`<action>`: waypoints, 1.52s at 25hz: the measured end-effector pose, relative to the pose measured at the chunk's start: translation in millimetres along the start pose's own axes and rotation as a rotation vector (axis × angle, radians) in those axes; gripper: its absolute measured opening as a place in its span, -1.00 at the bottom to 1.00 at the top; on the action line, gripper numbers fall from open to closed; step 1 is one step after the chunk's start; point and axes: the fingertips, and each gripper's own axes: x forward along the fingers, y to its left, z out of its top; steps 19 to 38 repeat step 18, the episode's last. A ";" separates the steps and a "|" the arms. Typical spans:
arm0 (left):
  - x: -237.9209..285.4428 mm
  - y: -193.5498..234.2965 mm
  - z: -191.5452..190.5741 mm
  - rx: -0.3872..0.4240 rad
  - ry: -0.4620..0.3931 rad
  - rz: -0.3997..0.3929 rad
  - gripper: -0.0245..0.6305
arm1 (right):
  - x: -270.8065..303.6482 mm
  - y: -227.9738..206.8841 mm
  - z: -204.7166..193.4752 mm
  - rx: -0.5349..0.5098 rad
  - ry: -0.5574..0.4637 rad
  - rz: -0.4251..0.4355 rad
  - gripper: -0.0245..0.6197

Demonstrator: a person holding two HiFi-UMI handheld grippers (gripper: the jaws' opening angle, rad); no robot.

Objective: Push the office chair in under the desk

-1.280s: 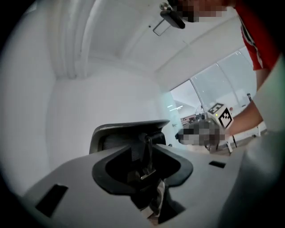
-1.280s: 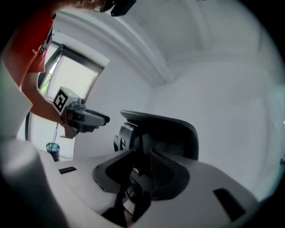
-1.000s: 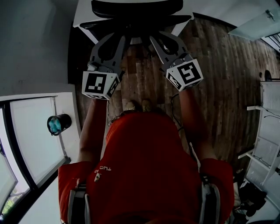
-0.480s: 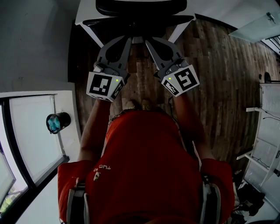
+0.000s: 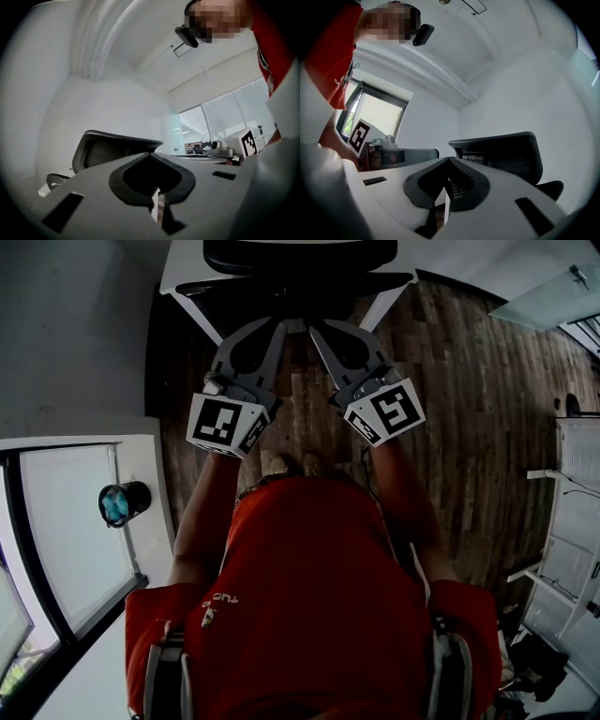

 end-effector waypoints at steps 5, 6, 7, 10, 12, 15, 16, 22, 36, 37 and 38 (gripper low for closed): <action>-0.7 0.5 -4.5 0.002 0.007 0.003 -0.90 | 0.3 1.8 -3.5 -0.002 0.004 0.012 -0.85; -0.7 0.5 -4.0 0.004 0.008 0.004 -0.90 | 0.3 1.7 -3.1 -0.002 0.004 0.012 -0.85; -0.7 0.4 -3.2 0.006 0.008 0.005 -0.90 | 0.1 1.5 -2.3 -0.002 0.004 0.013 -0.85; -1.1 -1.2 -1.6 0.011 0.010 0.008 -0.90 | -1.6 0.4 -0.2 -0.002 0.001 0.017 -0.85; -1.0 -1.5 -1.7 0.013 0.011 0.011 -0.90 | -2.3 -0.6 -0.3 -0.001 0.000 0.020 -0.85; -0.7 -1.1 -2.3 0.014 0.012 0.013 -0.90 | -2.2 -0.9 -1.2 0.000 0.002 0.024 -0.85; -0.9 -0.8 -2.4 0.014 0.012 0.013 -0.90 | -1.9 -0.6 -1.2 0.000 0.002 0.026 -0.85; -1.4 0.1 -2.5 0.016 0.013 0.014 -0.90 | -1.0 0.2 -1.1 0.001 0.001 0.028 -0.85; -1.4 0.1 -2.5 0.016 0.013 0.014 -0.90 | -1.0 0.2 -1.1 0.001 0.001 0.028 -0.85; -1.4 0.1 -2.5 0.016 0.013 0.014 -0.90 | -1.0 0.2 -1.1 0.001 0.001 0.028 -0.85; -1.4 0.1 -2.5 0.016 0.013 0.014 -0.90 | -1.0 0.2 -1.1 0.001 0.001 0.028 -0.85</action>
